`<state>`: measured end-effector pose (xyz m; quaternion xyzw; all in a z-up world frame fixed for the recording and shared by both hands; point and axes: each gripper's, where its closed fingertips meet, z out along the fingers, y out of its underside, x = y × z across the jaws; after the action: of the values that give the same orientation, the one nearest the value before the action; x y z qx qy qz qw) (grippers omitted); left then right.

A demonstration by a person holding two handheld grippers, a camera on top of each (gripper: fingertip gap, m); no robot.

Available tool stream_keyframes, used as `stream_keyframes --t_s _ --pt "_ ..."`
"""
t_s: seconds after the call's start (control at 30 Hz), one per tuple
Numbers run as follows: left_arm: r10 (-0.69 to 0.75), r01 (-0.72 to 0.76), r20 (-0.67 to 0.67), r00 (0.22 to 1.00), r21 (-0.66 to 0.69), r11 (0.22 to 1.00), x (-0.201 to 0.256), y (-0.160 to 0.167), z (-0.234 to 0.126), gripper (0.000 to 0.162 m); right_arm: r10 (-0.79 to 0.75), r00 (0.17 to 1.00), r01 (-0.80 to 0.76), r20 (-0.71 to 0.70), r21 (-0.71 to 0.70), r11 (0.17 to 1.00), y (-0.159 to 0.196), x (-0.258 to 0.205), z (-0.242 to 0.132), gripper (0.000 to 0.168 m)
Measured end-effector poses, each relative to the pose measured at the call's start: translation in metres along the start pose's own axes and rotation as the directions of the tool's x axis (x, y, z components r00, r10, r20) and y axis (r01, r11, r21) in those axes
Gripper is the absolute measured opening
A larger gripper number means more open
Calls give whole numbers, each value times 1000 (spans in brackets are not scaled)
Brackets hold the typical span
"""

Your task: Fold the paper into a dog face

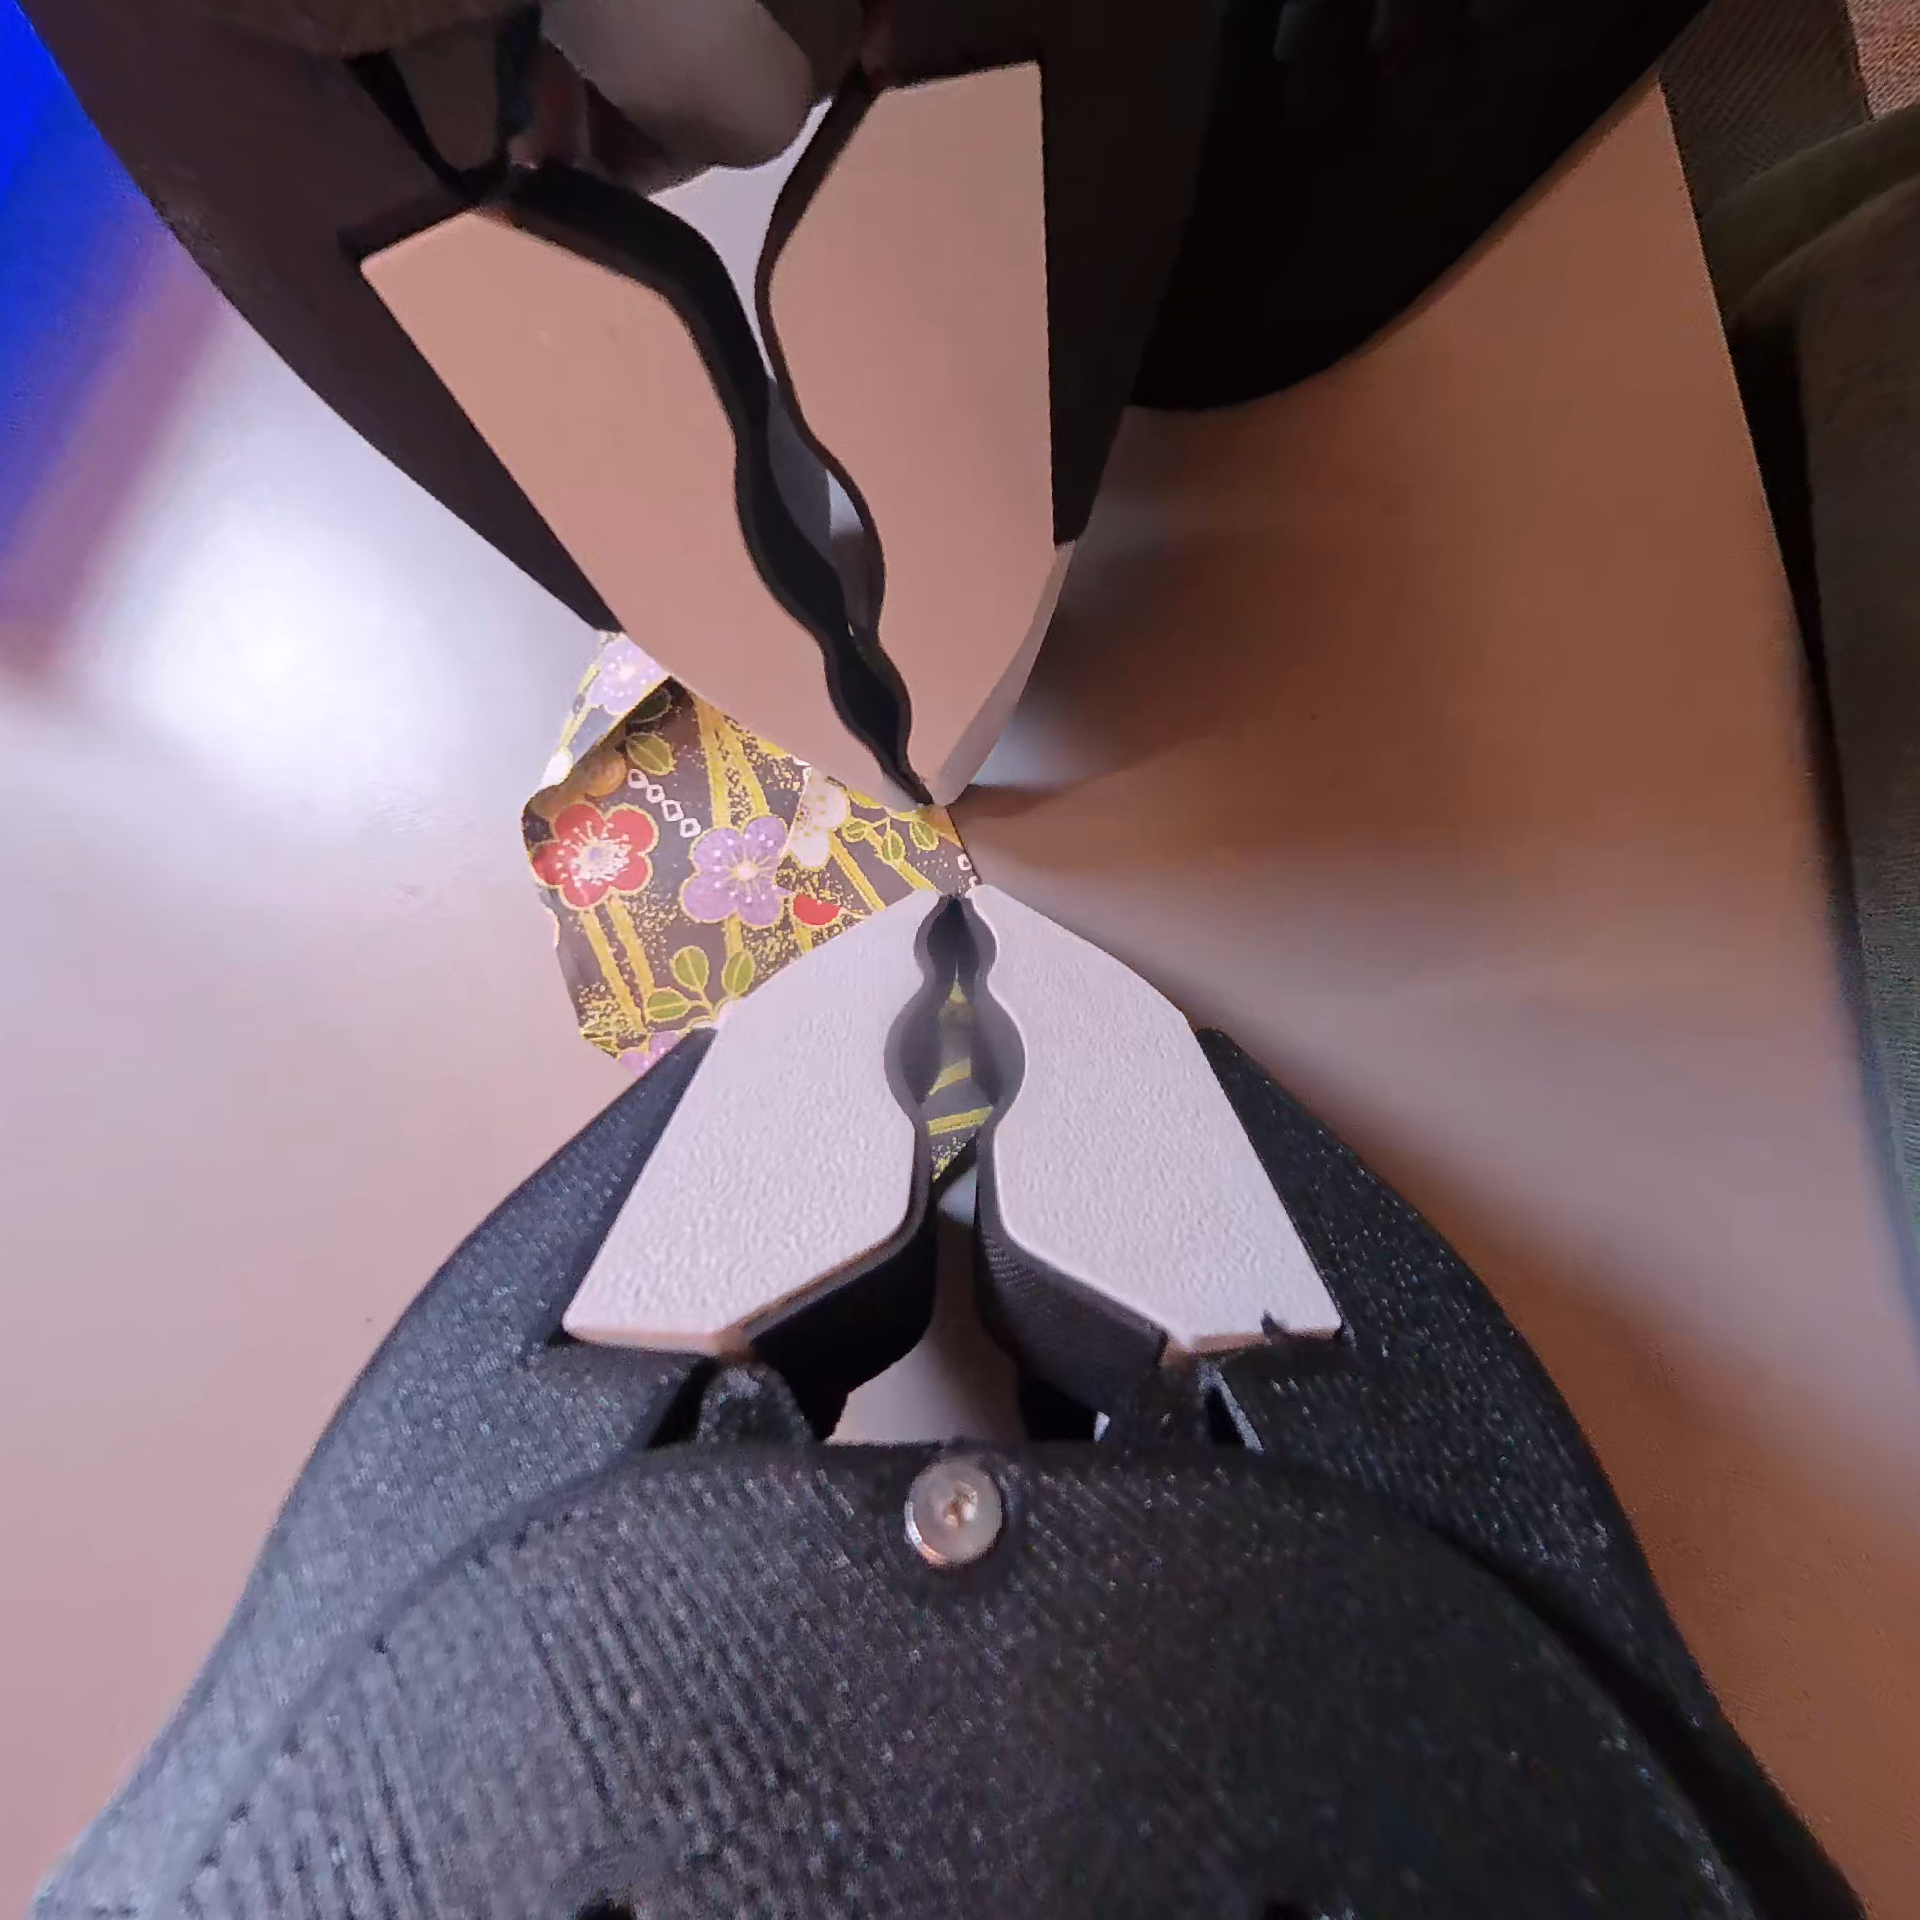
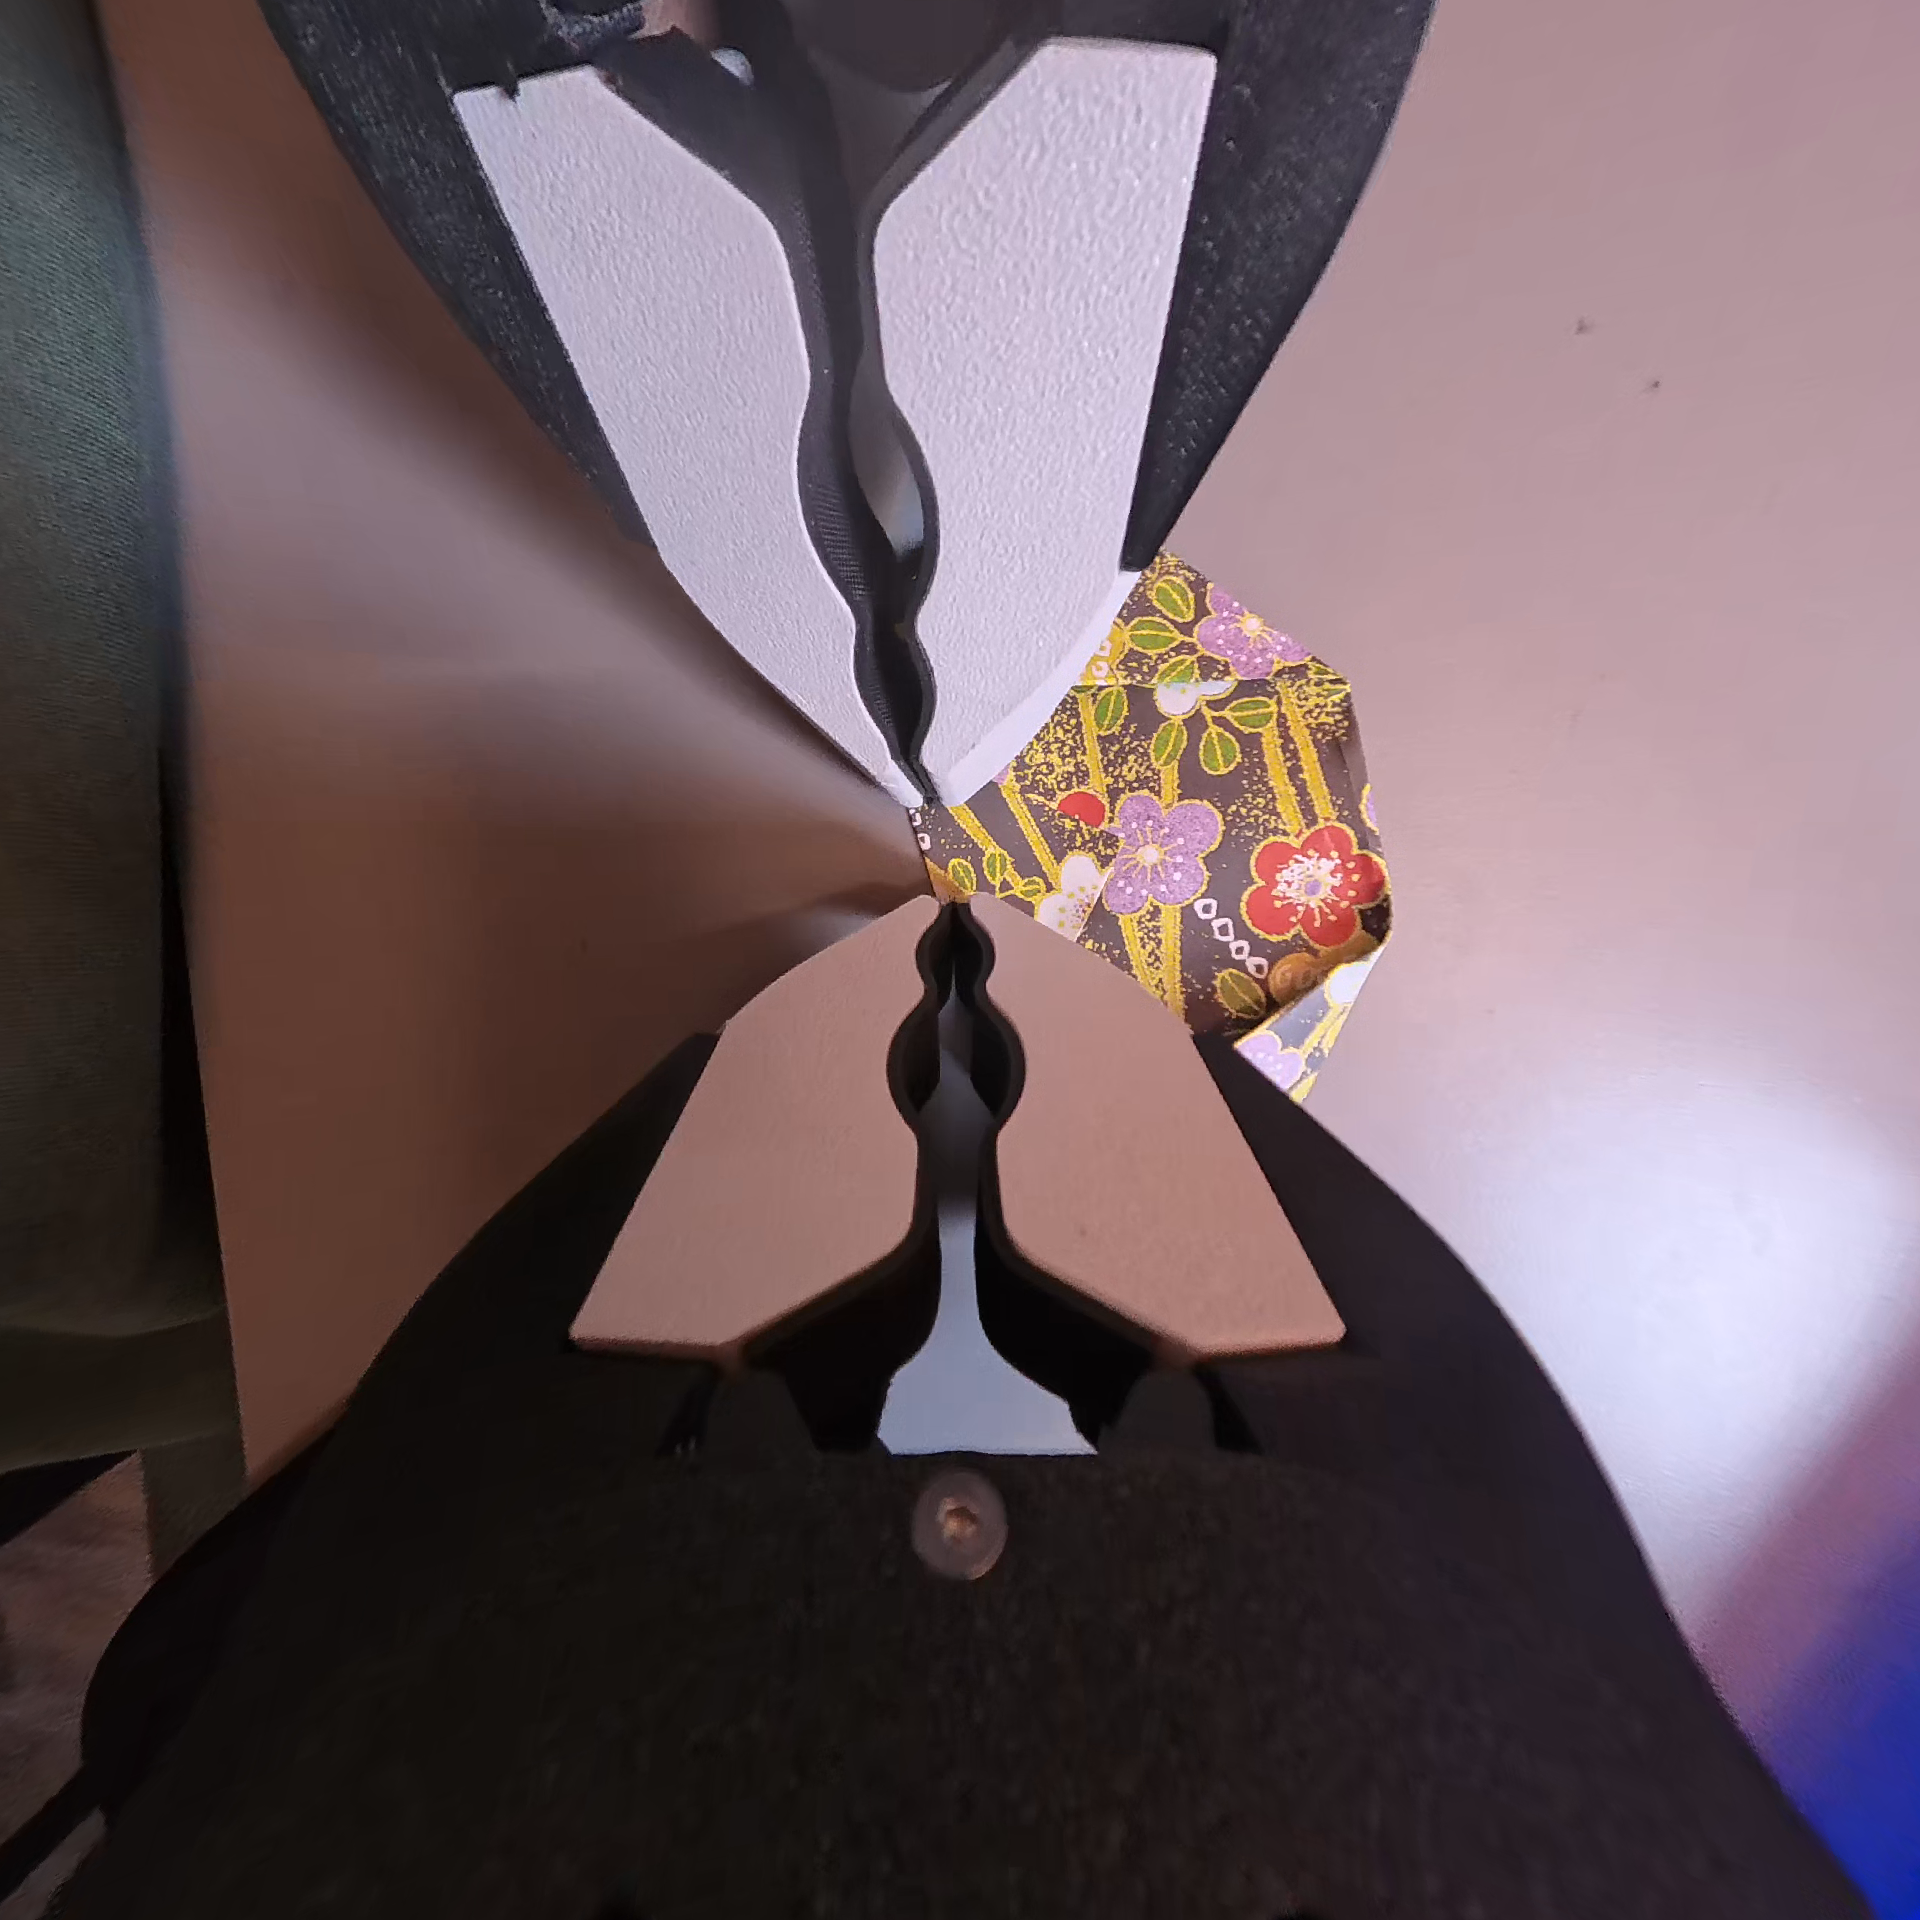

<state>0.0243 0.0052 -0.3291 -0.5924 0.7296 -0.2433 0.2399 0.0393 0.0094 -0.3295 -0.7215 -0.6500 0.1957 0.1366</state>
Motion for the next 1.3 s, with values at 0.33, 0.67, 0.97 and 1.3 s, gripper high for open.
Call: stream_keyframes --t_s 0.33,0.67,0.97,1.3 --pt "3 -2 11 1000 -18 1000 0 1 0 0 84 996 -84 8 -8 996 13 5 -7 0" --pt "-5 5 7 1000 -17 1000 1 1 0 0 106 994 -106 -5 -18 994 25 9 -13 0" --pt "-12 12 3 1000 -14 1000 1 1 0 1 119 993 -119 -9 -18 993 31 11 -17 0" --pt "-20 20 -12 1000 -10 1000 1 0 0 0 31 998 -25 -58 96 995 6 1 -40 0"
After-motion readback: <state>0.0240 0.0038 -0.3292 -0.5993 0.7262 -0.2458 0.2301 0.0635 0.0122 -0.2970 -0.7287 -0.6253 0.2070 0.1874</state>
